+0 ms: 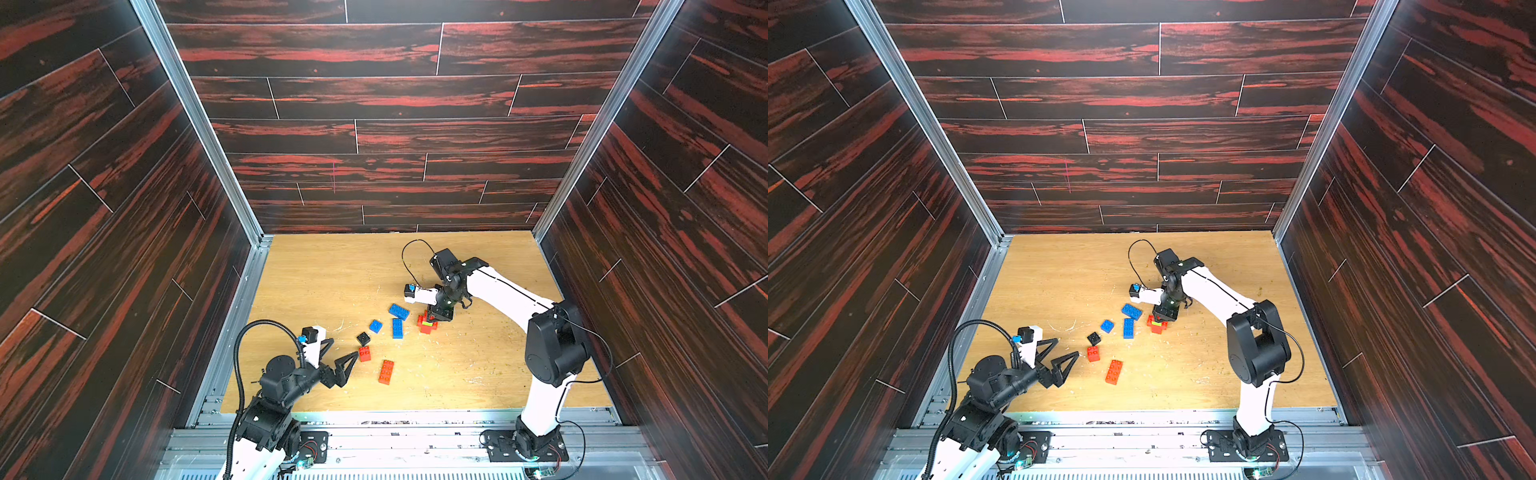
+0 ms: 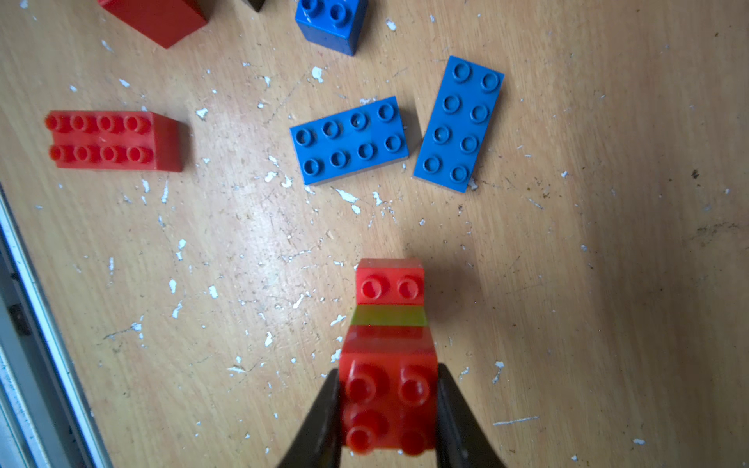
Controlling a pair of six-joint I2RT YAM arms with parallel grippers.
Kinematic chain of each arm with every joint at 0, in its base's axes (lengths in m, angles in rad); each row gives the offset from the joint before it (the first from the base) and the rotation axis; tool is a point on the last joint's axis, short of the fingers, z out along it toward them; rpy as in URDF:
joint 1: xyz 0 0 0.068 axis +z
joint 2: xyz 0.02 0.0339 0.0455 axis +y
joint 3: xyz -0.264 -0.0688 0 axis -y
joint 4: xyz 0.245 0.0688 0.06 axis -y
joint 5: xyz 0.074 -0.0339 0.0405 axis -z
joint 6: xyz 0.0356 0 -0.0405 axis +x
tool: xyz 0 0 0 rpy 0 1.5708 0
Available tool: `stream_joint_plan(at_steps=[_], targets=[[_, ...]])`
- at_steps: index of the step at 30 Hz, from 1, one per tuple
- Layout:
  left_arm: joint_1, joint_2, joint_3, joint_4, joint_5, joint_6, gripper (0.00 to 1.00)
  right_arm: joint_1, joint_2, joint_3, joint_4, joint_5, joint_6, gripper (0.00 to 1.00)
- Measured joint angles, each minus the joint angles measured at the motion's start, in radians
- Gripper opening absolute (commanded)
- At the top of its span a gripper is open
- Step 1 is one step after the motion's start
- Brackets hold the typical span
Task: Assemble the letter f with lego
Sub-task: Assemble the lego brick with the lego brick.
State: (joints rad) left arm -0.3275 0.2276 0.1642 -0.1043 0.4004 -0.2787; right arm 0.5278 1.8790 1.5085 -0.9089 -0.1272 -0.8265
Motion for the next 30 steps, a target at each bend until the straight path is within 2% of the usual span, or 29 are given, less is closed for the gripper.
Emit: stream_joint_plan(at_steps=[20,22,30], targets=[[0.000,0.000,0.000,0.000,0.000,0.000,1.00,-0.018,0.000,0.005,-0.009,-0.002,0.026,0.30],[0.000,0.000,0.000,0.000,0.000,0.000,1.00,-0.019,0.000,0.005,-0.008,-0.002,0.027,0.34],[0.000,0.000,0.000,0.000,0.000,0.000,1.00,-0.024,0.000,0.011,-0.022,0.008,0.037,0.40]])
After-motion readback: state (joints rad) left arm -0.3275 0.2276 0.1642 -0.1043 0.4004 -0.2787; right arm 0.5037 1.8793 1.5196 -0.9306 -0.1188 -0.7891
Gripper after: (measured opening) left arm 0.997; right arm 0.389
